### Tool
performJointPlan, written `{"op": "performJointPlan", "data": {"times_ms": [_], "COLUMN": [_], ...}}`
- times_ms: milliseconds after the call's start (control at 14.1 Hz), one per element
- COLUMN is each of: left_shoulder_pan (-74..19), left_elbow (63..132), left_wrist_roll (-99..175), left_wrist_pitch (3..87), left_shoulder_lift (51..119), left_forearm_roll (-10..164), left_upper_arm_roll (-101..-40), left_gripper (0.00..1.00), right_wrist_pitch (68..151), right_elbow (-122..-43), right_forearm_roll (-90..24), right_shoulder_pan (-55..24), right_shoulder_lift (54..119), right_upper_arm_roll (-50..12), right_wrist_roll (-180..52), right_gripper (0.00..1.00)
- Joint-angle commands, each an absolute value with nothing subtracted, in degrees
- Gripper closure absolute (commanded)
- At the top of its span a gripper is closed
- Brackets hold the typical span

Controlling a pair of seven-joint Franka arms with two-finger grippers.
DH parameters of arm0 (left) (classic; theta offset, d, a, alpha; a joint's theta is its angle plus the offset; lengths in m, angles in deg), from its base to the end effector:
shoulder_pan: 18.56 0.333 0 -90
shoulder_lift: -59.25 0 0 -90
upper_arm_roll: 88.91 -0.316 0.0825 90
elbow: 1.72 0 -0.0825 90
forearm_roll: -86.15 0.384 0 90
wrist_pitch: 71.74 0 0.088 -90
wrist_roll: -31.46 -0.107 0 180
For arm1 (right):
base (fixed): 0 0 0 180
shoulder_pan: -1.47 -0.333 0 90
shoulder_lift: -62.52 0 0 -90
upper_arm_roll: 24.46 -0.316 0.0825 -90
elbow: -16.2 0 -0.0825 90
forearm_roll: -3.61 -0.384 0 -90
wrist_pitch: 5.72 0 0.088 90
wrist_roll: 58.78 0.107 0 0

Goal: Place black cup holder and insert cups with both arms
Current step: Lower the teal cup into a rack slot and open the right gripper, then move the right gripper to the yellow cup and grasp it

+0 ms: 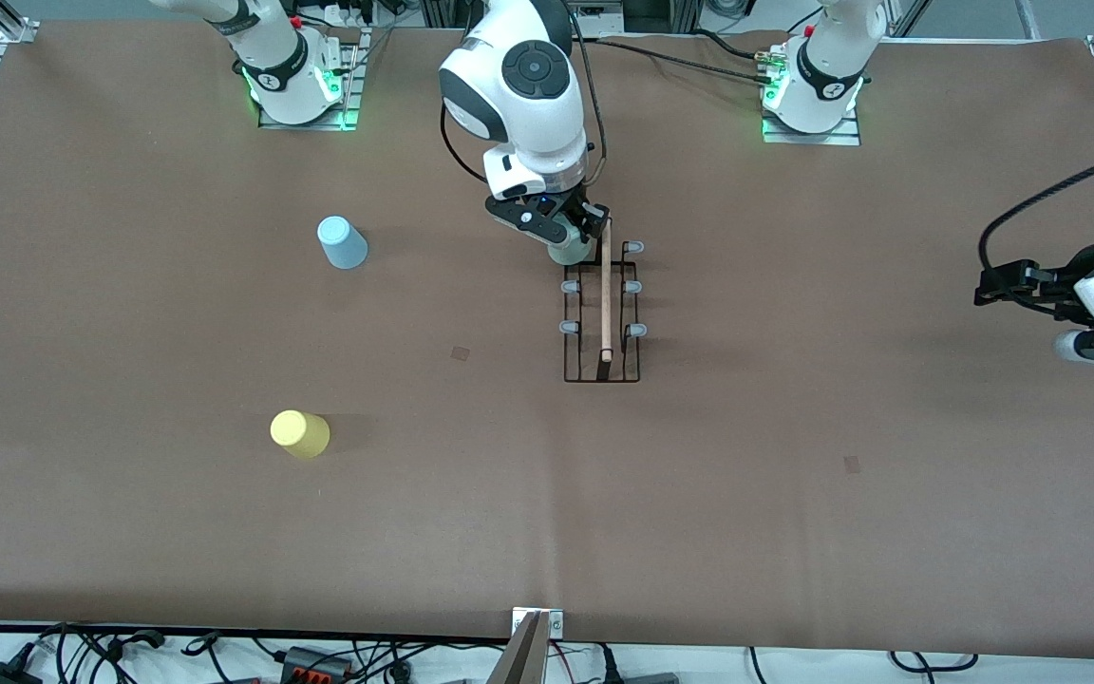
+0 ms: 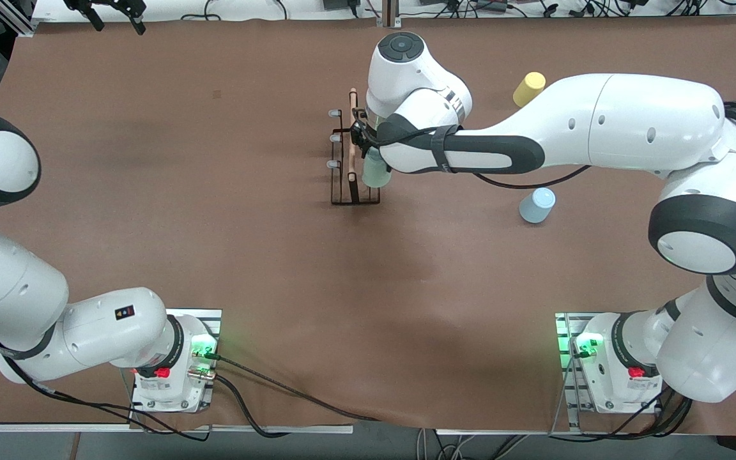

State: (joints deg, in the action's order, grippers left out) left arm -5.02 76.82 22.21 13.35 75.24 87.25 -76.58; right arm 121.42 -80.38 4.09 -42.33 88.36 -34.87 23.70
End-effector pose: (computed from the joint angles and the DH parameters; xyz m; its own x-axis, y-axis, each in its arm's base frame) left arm 0.6229 0.0331 0.5493 0.9789 -0.1396 -0.1493 -0.1313 -0.9892 0.0645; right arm 0.4068 0.5409 0.3501 0.8726 -0.4848 -0.0594 -0.4884 -0.8672 -0.0975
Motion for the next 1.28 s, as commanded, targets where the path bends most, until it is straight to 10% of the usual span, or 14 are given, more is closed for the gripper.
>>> {"op": "performJointPlan", "data": {"times_ms": [0,284,640,1209], "left_shoulder_pan": [-13.1,-18.21,-17.68,-17.86], "left_elbow": [89.56,100.92,97.16,97.07], "left_wrist_roll": [21.09,22.58,22.59,22.67], "left_wrist_pitch": [21.49,27.84,27.58,27.58], "left_shoulder_lift": [64.47,53.55,56.44,56.44], "left_forearm_roll": [83.34,87.47,86.68,86.68], "left_upper_arm_roll": [-86.88,-89.09,-89.0,-88.39], "left_gripper": [0.0,0.0,0.0,0.0], "right_wrist_pitch": [120.93,115.32,103.97,119.83], "right_elbow": [-79.43,-79.08,-81.53,-81.71], "right_forearm_roll": [5.98,6.77,7.74,11.52], "right_shoulder_pan": [-42.31,-36.96,-20.01,-4.26], "right_shoulder_lift": [88.53,84.42,78.95,87.28], "right_upper_arm_roll": [-35.01,-34.65,-34.48,-30.7], "right_wrist_roll": [24.46,13.86,-19.01,-46.9], "right_gripper": [0.0,0.0,0.0,0.0]}}
